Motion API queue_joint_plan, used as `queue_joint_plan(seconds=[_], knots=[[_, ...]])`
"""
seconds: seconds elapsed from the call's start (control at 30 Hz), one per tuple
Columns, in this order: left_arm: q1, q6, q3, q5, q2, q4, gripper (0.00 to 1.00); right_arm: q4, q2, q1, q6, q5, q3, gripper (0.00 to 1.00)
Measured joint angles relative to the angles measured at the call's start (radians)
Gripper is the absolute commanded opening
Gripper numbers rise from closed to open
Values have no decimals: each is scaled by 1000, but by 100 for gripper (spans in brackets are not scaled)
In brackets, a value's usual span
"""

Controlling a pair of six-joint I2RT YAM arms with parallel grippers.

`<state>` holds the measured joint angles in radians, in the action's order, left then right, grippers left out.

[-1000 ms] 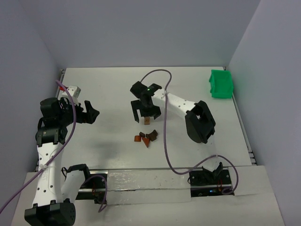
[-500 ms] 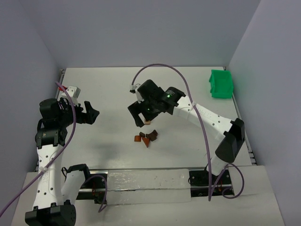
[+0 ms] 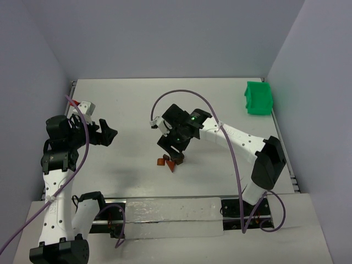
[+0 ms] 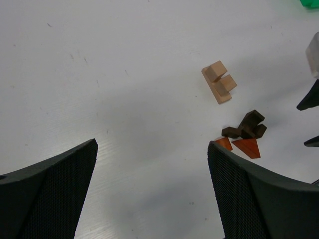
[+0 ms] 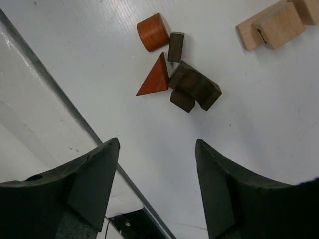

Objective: Build the wood block tower

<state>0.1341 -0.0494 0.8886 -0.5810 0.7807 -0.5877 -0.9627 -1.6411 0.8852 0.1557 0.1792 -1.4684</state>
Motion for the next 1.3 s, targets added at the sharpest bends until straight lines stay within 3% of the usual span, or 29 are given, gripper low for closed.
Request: queue_joint_plan(seconds=[0.13,0.33,0.67,1.3], knots=[[0,0,0,-4,0,0,97,4,-48,0,4,11,0,48],[0,-1,0,-8,1,0,97,13,-106,0,43,3,3,36],[0,-7,0,-9,2,0,96,13,-226,1,87,-29,-73,31],[0,-7,0,-8,4,0,96,20,-340,2,-29,17,-88,29]])
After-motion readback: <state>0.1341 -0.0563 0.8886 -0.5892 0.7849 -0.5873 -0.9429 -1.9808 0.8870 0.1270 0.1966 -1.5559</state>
